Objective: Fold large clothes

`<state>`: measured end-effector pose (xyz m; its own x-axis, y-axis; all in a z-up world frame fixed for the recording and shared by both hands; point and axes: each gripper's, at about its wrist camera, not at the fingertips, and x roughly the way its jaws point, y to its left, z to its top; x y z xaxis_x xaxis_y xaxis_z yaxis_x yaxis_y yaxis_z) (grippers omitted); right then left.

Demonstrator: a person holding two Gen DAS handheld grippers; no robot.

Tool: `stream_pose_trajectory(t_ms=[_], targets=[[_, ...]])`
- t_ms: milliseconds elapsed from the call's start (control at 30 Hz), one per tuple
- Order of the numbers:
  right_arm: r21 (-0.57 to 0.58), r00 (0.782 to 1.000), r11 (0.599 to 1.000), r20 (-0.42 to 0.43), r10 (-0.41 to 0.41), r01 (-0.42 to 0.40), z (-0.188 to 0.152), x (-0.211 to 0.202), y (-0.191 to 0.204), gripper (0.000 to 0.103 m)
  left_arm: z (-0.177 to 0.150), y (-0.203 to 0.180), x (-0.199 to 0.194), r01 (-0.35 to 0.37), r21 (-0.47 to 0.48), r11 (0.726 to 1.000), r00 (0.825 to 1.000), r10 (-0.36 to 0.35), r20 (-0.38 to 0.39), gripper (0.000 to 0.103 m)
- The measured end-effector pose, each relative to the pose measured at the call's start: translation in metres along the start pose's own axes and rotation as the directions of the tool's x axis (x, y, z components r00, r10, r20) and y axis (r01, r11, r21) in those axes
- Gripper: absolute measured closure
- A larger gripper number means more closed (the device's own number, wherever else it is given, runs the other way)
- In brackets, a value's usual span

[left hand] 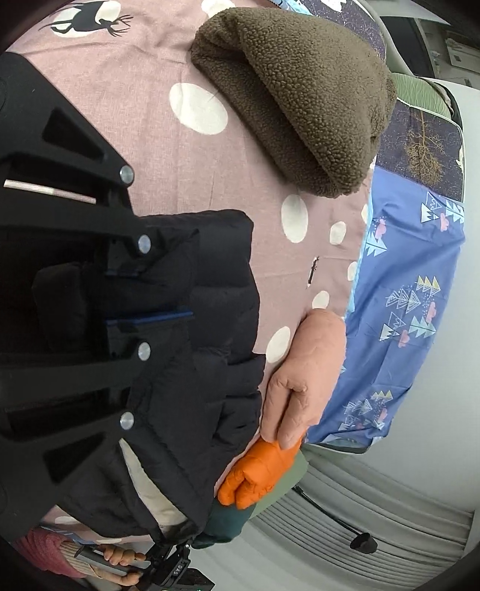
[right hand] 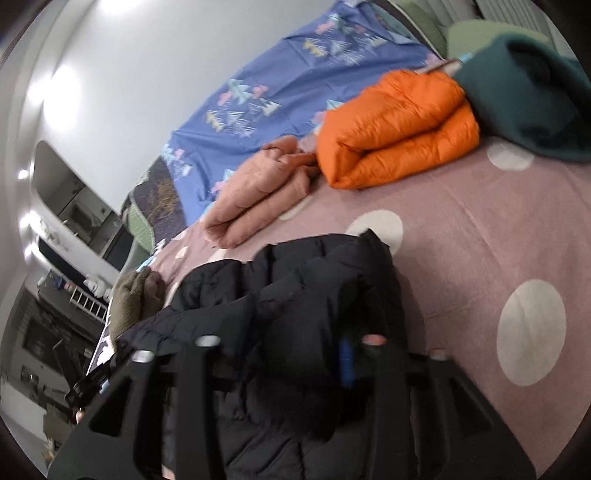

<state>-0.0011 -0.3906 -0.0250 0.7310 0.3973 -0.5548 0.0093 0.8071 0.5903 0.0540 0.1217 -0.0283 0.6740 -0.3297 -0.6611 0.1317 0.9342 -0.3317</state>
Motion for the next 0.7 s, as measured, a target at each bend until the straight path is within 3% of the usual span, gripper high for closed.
stream_pose_trajectory(t_ms=[133, 233, 300, 367, 433, 467, 567, 600, 700], targets=[[-0.083, 0.994, 0.996, 0.108, 0.028, -0.019, 0.0, -0.051, 0.019, 0.044, 0.006, 0.001, -0.029, 0.002, -0.031, 1.0, 0.998, 0.0, 0.06, 0.048], [-0.152, 0.986, 0.988, 0.161, 0.053, -0.028, -0.012, -0.08, 0.032, 0.044, 0.009, -0.004, -0.063, -0.023, -0.006, 1.0, 0.988, 0.023, 0.156, 0.043], [-0.205, 0.989, 0.978, 0.137, 0.055, -0.026, -0.023, -0.083, 0.041, 0.044, 0.007, -0.008, -0.083, -0.005, -0.002, 1.0, 0.979, 0.005, 0.205, 0.044], [-0.284, 0.994, 0.958, 0.093, 0.052, -0.024, -0.036, -0.079, 0.052, 0.044, 0.003, -0.013, -0.098, 0.02, 0.014, 1.0, 0.971, -0.023, 0.236, 0.056], [-0.377, 0.998, 0.926, 0.035, 0.045, -0.028, -0.054, -0.071, 0.067, 0.045, -0.006, -0.025, -0.109, 0.066, 0.05, 0.997, 0.969, -0.076, 0.236, 0.078], [-0.407, 0.999, 0.913, 0.008, 0.043, -0.036, -0.061, -0.067, 0.071, 0.045, -0.011, -0.031, -0.112, 0.093, 0.072, 0.993, 0.968, -0.107, 0.228, 0.083], [-0.496, 0.996, 0.867, -0.093, -0.001, -0.045, -0.086, -0.042, 0.086, 0.045, -0.032, -0.057, -0.112, 0.193, 0.184, 0.964, 0.964, -0.221, 0.146, 0.087], [-0.524, 0.991, 0.851, -0.121, -0.054, -0.018, -0.094, -0.027, 0.089, 0.047, -0.041, -0.07, -0.106, 0.214, 0.235, 0.948, 0.966, -0.241, 0.094, 0.087], [-0.545, 0.976, 0.835, -0.127, -0.174, 0.078, -0.096, 0.005, 0.088, 0.055, -0.062, -0.103, -0.072, 0.192, 0.357, 0.914, 0.981, -0.19, -0.041, 0.087]])
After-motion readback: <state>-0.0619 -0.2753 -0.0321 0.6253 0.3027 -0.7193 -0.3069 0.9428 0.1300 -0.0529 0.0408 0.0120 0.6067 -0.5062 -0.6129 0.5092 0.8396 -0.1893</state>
